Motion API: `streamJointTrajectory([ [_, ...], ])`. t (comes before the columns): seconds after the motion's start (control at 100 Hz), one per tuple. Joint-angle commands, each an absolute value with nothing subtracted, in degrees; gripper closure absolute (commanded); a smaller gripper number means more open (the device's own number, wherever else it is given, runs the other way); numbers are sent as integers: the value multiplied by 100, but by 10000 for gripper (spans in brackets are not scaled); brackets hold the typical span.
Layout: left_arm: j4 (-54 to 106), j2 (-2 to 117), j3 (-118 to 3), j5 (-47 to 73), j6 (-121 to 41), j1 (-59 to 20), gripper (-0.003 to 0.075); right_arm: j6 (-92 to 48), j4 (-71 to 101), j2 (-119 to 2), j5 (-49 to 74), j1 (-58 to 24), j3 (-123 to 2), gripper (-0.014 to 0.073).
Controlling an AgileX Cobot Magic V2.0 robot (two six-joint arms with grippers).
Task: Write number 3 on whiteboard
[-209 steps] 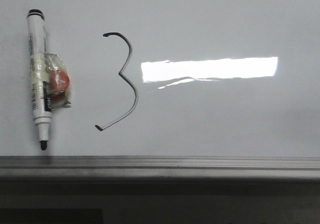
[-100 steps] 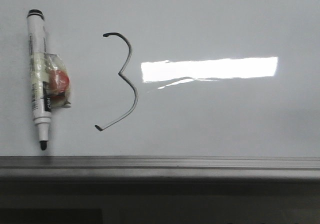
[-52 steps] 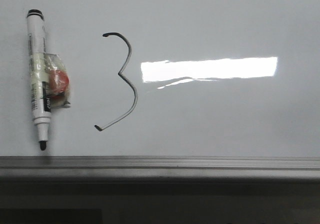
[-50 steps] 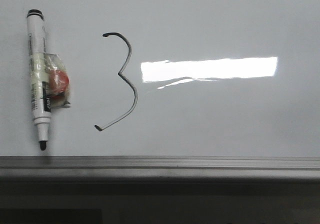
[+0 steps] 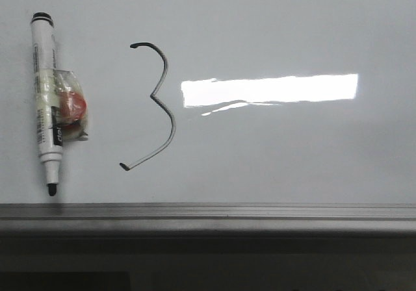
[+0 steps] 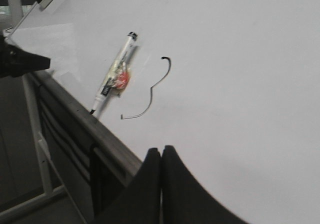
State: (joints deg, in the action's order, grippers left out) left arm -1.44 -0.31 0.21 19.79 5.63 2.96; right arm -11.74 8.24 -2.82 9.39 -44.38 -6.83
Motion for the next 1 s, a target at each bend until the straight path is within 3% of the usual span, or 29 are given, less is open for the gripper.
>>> streamJointTrajectory([
  [0.0, -95, -179, 222, 1741, 609, 312, 741, -395, 184, -346, 313, -4061, -839, 648],
  [0.51, -95, -179, 222, 1741, 609, 312, 741, 152, -68, -346, -441, -719, -34, 648],
  [0.62, -95, -179, 222, 1741, 609, 312, 741, 152, -68, -305, -456, -446, 198, 648],
  [0.989, -95, -179, 222, 1741, 609, 312, 741, 152, -183, 143, 1552, -116, 198, 648],
])
